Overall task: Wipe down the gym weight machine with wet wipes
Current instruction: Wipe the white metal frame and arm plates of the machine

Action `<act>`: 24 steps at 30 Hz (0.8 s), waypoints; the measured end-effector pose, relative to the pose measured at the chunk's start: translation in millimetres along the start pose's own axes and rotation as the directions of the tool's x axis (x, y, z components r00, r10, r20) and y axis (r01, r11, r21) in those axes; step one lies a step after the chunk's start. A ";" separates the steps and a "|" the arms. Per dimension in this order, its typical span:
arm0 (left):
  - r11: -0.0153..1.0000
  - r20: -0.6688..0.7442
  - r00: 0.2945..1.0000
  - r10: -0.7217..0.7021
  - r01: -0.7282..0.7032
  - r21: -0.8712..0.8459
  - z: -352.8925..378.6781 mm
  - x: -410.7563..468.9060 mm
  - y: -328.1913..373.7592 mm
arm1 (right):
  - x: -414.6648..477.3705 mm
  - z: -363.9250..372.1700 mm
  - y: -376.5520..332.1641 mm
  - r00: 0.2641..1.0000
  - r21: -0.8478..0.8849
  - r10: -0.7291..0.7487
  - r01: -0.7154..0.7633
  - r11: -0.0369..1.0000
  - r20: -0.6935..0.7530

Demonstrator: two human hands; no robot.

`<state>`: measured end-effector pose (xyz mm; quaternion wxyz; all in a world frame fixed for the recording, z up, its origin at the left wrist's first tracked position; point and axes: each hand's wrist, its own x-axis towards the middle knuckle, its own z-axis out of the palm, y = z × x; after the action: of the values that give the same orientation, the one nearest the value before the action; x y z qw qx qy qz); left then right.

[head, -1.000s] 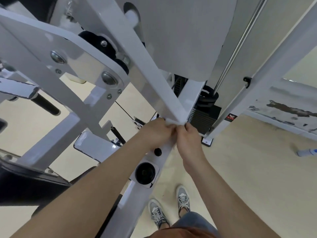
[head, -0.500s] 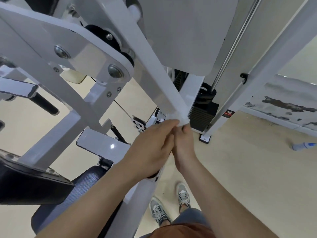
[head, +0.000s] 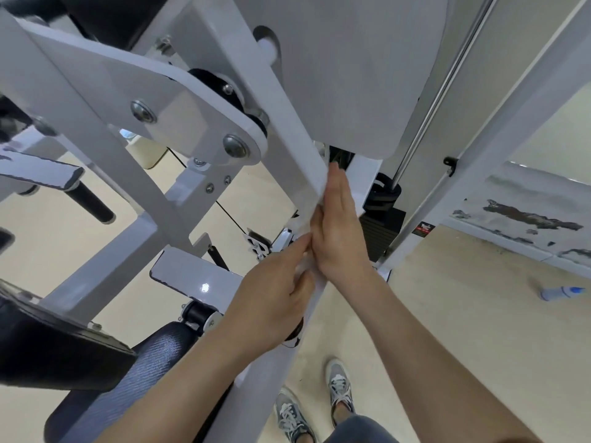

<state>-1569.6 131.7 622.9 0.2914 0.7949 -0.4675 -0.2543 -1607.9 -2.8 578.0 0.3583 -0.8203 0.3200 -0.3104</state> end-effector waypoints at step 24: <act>0.988 -0.408 0.913 0.008 -0.071 -0.139 -24.2 22.9 -4.3 | 59.1 -3.3 -28.5 0.962 -0.039 -0.274 0.275 0.961 0.016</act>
<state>-1540.7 118.4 633.8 0.4462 0.7966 -0.3922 -0.1122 -1566.1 -33.0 618.9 0.2965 -0.8654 0.2077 -0.3463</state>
